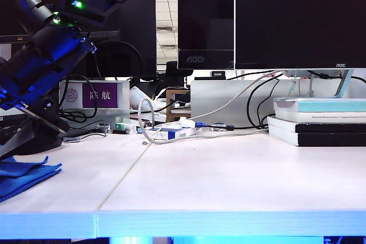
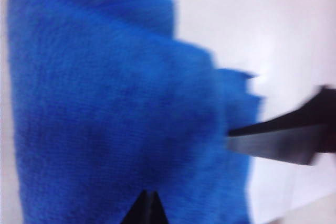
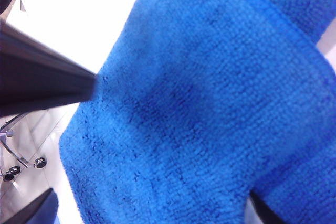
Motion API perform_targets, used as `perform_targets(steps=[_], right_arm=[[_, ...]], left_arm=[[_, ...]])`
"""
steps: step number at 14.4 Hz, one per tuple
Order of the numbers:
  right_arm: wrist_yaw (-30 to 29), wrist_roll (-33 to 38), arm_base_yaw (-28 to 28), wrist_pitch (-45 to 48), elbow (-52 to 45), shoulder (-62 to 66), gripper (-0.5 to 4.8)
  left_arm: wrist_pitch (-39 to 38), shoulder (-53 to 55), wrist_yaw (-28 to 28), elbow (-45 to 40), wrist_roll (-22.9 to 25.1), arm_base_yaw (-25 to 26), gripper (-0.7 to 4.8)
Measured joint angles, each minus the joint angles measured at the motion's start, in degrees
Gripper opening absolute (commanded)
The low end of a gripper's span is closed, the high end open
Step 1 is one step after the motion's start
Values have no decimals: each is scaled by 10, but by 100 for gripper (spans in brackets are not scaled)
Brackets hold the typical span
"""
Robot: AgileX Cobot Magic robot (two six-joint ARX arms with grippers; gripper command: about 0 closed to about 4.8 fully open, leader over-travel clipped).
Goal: Wipe the table from right to left using the rag.
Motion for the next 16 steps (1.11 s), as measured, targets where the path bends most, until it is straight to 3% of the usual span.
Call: perform_targets(steps=[4,7,15,16], right_arm=[[-1,-7,0,0,0,0,479],[-1,-37,0,-30,0,-4,479],[-1,-79,-15,-64,-1,-97,479],[1,-84,-19,-64,0,-117,367]], left_arm=[[61,7,-17,-26,-7,-44,-6],[85,50,-51,-32,-26,-45,-6],[97,70,-57,-31,-22,-45,-6],[99,70,-60,-31,-22,-46,-6]])
